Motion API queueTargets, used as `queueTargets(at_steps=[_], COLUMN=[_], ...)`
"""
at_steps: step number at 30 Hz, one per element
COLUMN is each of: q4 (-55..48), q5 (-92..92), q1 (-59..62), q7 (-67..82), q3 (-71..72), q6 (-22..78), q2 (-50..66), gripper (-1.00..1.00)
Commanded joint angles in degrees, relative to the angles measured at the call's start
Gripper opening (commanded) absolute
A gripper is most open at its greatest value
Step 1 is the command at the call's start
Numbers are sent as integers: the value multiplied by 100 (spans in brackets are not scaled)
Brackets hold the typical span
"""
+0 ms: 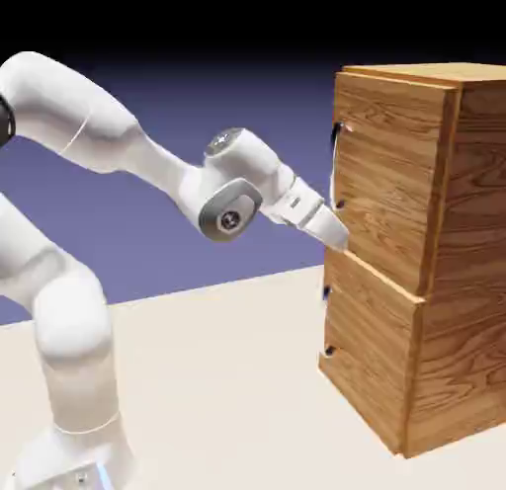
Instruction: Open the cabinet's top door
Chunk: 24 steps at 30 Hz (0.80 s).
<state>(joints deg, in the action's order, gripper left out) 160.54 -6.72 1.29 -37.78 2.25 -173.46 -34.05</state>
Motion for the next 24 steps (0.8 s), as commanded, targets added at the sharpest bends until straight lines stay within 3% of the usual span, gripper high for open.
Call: queueTargets(at_steps=[1, 24], q4=[-17, -409], q5=[-250, -5982], q1=[73, 1757], q7=[174, 4161], q3=[84, 2003], q6=[20, 489], q2=[-52, -1241], gripper=[0, 0])
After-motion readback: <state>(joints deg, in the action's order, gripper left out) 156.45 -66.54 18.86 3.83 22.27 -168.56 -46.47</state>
